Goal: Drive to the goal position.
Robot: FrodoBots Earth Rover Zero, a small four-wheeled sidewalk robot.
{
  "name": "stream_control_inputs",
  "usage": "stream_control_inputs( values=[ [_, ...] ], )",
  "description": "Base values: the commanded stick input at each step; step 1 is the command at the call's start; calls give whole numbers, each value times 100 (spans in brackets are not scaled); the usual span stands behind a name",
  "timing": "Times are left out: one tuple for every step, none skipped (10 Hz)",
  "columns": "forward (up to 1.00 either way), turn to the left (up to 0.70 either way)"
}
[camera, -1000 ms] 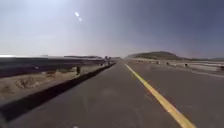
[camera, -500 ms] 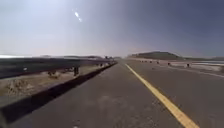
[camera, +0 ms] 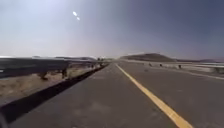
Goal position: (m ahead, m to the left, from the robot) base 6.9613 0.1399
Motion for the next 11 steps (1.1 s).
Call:
stream_control_inputs(
  values=[
    [50,0],
    [50,0],
    [50,0],
    [50,0],
    [50,0],
    [50,0],
    [50,0],
    [50,0],
    [50,0],
    [50,0],
    [50,0]
  ],
)
